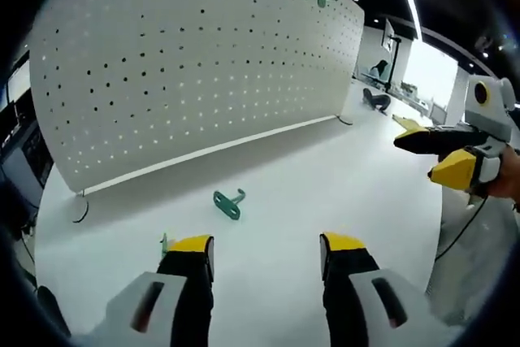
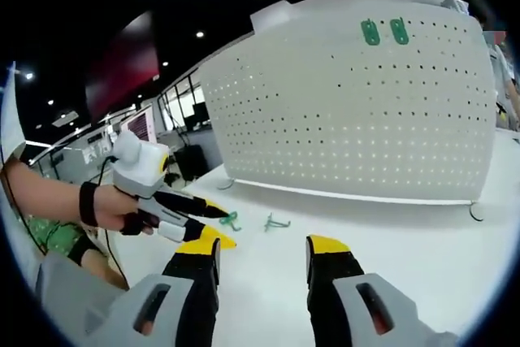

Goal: Insert the hook assembly into the mounting plate slot until the hook locks in place.

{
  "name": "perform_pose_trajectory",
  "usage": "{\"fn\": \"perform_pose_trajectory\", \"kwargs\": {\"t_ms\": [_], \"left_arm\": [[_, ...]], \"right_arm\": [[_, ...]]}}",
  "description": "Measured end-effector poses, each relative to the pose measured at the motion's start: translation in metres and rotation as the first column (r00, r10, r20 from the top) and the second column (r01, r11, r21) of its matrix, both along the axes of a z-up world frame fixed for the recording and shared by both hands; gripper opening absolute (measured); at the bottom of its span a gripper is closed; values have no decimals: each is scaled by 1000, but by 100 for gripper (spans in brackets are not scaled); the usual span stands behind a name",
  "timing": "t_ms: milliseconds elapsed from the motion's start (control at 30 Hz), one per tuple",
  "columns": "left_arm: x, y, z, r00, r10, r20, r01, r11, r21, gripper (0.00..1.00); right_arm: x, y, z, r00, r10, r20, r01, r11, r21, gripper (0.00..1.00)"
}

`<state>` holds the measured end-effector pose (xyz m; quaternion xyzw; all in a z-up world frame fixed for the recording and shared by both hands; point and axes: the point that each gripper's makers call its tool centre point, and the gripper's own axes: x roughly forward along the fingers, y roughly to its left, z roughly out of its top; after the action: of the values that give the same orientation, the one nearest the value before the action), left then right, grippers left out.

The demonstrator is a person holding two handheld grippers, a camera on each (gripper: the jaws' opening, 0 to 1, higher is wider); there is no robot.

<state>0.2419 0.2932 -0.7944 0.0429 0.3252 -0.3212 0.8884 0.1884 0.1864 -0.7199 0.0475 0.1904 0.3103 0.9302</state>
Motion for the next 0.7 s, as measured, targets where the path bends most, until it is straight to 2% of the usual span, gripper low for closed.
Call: {"fn": "perform_pose_trajectory", "kwargs": {"t_ms": [433,567,700], "left_arm": [[11,-5,-18,999,-22,-26,23,999,27,49],[19,-5,-19,1000,-9,6,8,999,44,40],[25,-3,-27,1000,-2,-4,3,998,56,43]], "right_arm": [[-11,3,-11,999,17,-32,-18,1000,-10,45],[-14,4,-12,999,14,-35,-14,1000,0,45],[-18,8,-18,999,19,-46,-19,1000,-3,45]]}}
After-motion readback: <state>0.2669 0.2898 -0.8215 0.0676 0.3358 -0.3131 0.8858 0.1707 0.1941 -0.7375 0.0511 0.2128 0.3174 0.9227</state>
